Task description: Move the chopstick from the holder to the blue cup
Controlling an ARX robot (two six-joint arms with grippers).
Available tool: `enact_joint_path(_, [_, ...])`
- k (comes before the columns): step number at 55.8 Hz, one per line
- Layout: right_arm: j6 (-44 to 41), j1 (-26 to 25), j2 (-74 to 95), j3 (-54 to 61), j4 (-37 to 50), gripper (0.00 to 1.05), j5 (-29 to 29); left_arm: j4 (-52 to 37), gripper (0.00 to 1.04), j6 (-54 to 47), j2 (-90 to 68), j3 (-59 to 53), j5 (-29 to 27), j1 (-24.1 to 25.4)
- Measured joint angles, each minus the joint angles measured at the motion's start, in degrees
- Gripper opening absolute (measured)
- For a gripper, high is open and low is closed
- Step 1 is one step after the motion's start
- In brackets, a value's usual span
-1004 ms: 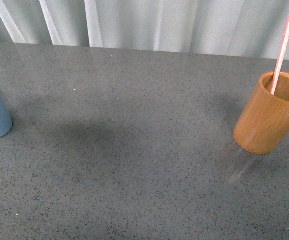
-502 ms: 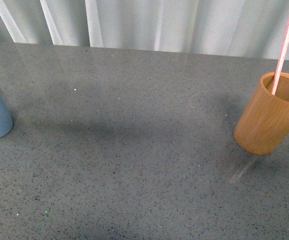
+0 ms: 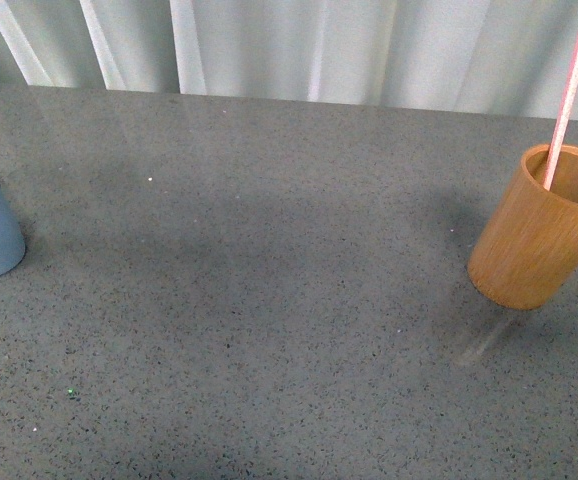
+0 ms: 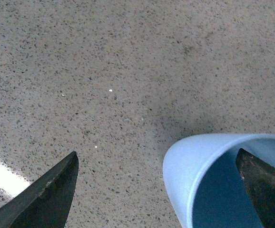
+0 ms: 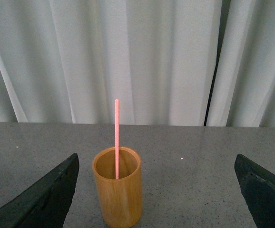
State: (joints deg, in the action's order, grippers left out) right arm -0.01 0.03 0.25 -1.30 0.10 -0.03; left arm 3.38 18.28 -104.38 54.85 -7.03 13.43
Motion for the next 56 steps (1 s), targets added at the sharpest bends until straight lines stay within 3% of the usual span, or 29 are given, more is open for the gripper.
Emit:
enact_joint_path(7, [0.02, 0.00, 0.00, 0.00, 0.00, 0.95, 0.00, 0.61, 0.93, -0.22, -0.94, 0.04, -0.55, -0.42])
enact_joint_path(31, [0.02, 0.00, 0.00, 0.00, 0.00, 0.95, 0.00, 8.55, 0.04, -1.14, -3.56, 4.44, -3.43, -7.30])
enact_joint_path(40, [0.00, 0.00, 0.00, 0.00, 0.00, 0.95, 0.00, 11.17, 0.03, -2.93, -1.27, 4.50, -4.35, -12.96])
enact_joint_path(56, [0.00, 0.00, 0.00, 0.00, 0.00, 0.95, 0.00, 18.60, 0.03, -3.06, 3.21, 9.16, -3.61, -31.76])
